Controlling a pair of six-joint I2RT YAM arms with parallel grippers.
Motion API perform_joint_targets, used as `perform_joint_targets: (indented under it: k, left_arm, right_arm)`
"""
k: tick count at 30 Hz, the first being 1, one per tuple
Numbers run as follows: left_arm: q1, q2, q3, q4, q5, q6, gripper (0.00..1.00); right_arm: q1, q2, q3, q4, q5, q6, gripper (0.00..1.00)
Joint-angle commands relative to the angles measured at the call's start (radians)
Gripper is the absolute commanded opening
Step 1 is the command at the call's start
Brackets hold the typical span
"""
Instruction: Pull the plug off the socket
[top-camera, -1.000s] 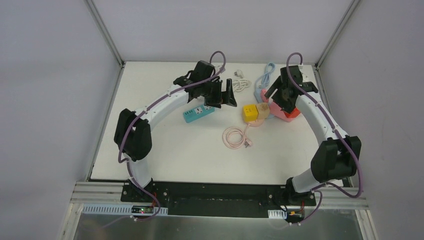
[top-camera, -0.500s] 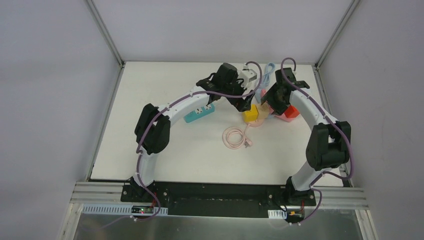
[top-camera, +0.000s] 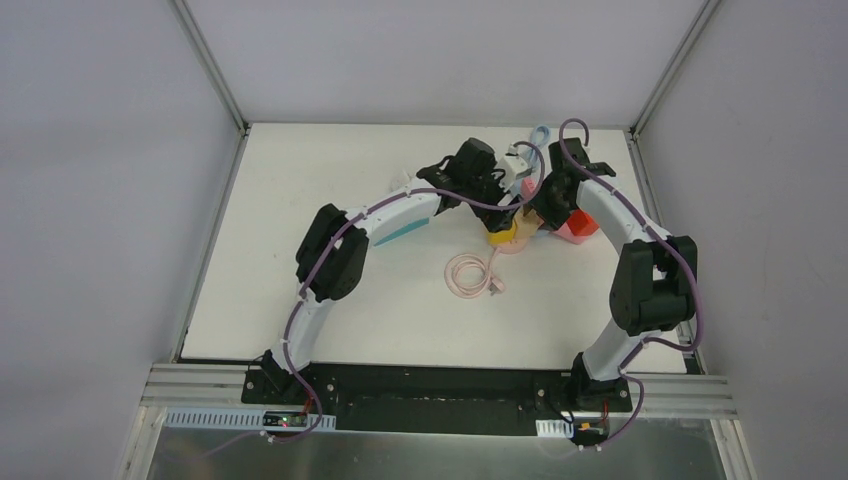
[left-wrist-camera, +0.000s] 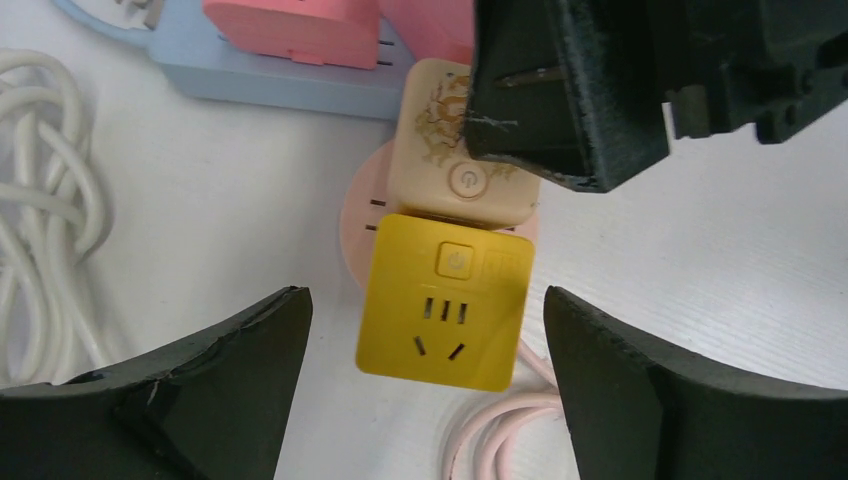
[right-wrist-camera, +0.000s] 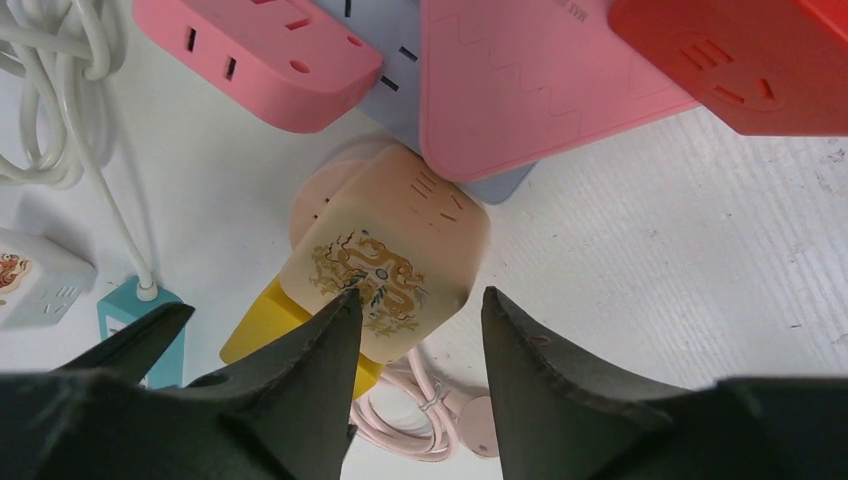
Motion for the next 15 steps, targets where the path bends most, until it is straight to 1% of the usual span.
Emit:
perform_joint_targets:
  k: [1, 3, 4, 5, 7, 9, 12, 15]
  left_arm:
    - [-0.033, -0.005, -0.014, 0.023, 0.044, 0.025, 0.87]
    - [-0.039, -0.004, -0.013, 0.024, 0.009, 0.023, 0.85]
    - [-0.04, -0.001, -0.008, 0.025, -0.02, 0.011, 0.85]
    - [-0.039, 0.004, 0.004, 0.009, -0.042, 0.002, 0.84]
    - [-0.04, 0.016, 0.034, -0.049, -0.059, -0.007, 0.82]
    - [-0.043, 0.021, 0.05, -0.107, -0.071, -0.01, 0.82]
    - [-0.044, 0.024, 0.058, -0.134, -0.112, -0.034, 0.82]
    - [-0.044, 0.041, 0.118, -0.204, -0.161, -0.052, 0.85]
  right_arm:
    - [-0.01, -0.01, -0.019, -0.006, -0.018, -0.017, 0.49]
    - [-0.014, -0.011, -0.03, -0.003, -0.025, -0.022, 0.48]
    - [-0.016, -0.012, -0.033, 0.062, -0.029, -0.025, 0.47]
    - [-0.019, -0.01, -0.033, 0.007, -0.037, -0.028, 0.47]
    - [-0.023, -0.007, -0.031, 0.001, -0.053, -0.036, 0.46]
    - [-0.026, -0.005, -0.026, 0.005, -0.059, -0.047, 0.45]
    - [-0.029, 0.002, -0.029, 0.013, -0.109, -0.054, 0.45]
    - [-0.032, 0.004, -0.042, 0.029, -0.146, -0.061, 0.45]
